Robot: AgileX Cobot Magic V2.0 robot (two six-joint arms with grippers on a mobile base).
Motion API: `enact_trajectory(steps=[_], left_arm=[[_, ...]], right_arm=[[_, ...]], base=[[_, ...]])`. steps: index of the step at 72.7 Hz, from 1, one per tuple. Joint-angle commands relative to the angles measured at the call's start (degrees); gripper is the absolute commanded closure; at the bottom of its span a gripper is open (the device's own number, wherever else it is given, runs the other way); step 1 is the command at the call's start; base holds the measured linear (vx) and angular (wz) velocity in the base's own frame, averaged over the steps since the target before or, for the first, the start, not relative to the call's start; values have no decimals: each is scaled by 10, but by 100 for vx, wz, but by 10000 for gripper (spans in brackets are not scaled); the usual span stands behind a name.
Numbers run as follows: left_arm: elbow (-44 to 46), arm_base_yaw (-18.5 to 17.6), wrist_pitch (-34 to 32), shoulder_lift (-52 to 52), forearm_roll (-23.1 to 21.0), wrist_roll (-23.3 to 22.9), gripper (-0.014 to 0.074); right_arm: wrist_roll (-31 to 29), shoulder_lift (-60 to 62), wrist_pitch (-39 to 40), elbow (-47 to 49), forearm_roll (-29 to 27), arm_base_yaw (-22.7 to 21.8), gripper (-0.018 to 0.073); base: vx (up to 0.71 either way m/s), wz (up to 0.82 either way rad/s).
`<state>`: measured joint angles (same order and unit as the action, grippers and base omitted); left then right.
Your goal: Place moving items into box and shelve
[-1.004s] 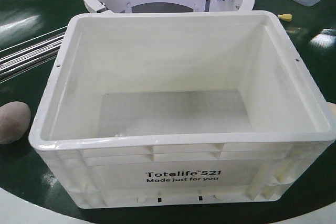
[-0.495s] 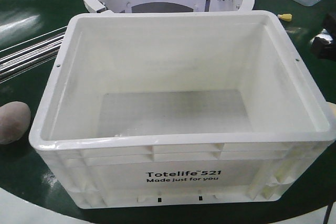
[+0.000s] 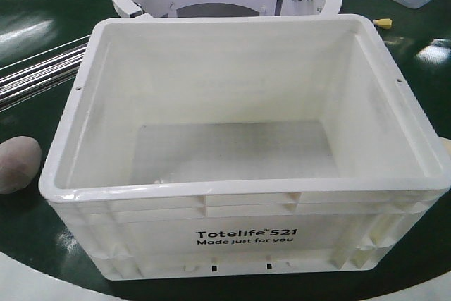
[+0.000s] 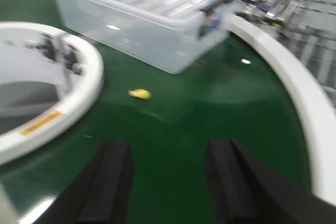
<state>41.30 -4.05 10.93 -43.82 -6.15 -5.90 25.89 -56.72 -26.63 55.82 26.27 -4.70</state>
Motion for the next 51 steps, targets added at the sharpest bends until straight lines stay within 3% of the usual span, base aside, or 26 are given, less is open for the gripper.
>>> enact_trajectory(steps=[1, 10, 17, 23, 38, 51], left_arm=[[59, -1, 10, -30, 1, -37, 118], [105, 0, 52, -84, 61, -37, 118], [120, 0, 65, -119, 81, -51, 118], [119, 0, 81, -142, 98, -79, 118], [119, 11, 167, -195, 171, -169, 118], [119, 17, 226, -236, 219, -172, 118]], right_arm=[[-53, -33, -23, 44, -9, -20, 153], [-158, -93, -69, 60, -98, -22, 153], [-211, -140, -96, 59, -179, -22, 153], [-244, -176, -118, 59, -215, -22, 153], [-234, -230, -136, 59, -202, -22, 153], [-231, -271, -173, 59, -186, -22, 153]], base=[[0, 0], [0, 0], [0, 0], [0, 0], [0, 0], [0, 0]])
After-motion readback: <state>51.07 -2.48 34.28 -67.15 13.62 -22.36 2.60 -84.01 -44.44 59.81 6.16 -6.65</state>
